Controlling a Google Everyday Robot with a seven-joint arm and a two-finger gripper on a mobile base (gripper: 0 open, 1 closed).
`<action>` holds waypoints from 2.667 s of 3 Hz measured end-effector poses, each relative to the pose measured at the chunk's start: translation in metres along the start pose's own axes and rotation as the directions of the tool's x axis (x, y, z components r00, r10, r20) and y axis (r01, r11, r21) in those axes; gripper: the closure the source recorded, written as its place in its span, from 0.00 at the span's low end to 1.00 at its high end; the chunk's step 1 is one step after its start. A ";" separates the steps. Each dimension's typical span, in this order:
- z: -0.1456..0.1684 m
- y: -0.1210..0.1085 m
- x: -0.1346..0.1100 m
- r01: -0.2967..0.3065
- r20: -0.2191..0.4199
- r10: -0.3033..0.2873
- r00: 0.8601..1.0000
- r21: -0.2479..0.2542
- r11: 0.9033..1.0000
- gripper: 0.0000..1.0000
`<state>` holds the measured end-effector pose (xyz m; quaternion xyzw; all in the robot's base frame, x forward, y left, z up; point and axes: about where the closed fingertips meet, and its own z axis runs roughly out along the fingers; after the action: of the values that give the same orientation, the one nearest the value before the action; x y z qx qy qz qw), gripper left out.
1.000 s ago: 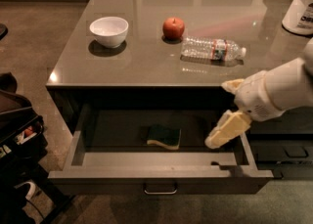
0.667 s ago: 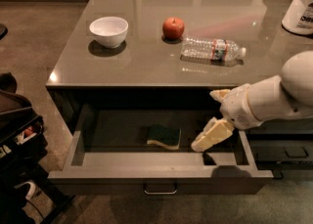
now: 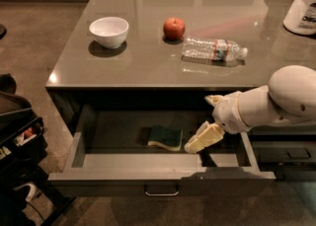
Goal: Pick sponge from top drawer and place on counter
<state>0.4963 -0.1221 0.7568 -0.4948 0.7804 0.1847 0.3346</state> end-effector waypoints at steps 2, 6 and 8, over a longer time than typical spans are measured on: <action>0.064 0.005 0.016 -0.046 0.096 0.047 0.994 -0.008 0.999 0.00; 0.100 -0.011 0.007 -0.085 0.175 0.077 0.982 0.039 0.996 0.00; 0.145 -0.014 0.000 -0.095 0.216 0.079 0.973 0.062 0.994 0.00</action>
Offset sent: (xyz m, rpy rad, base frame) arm 0.0238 0.0561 -0.0983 0.1785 -0.0214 -0.0280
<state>0.5578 -0.0382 0.6545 -0.4250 0.7671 0.2230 0.4256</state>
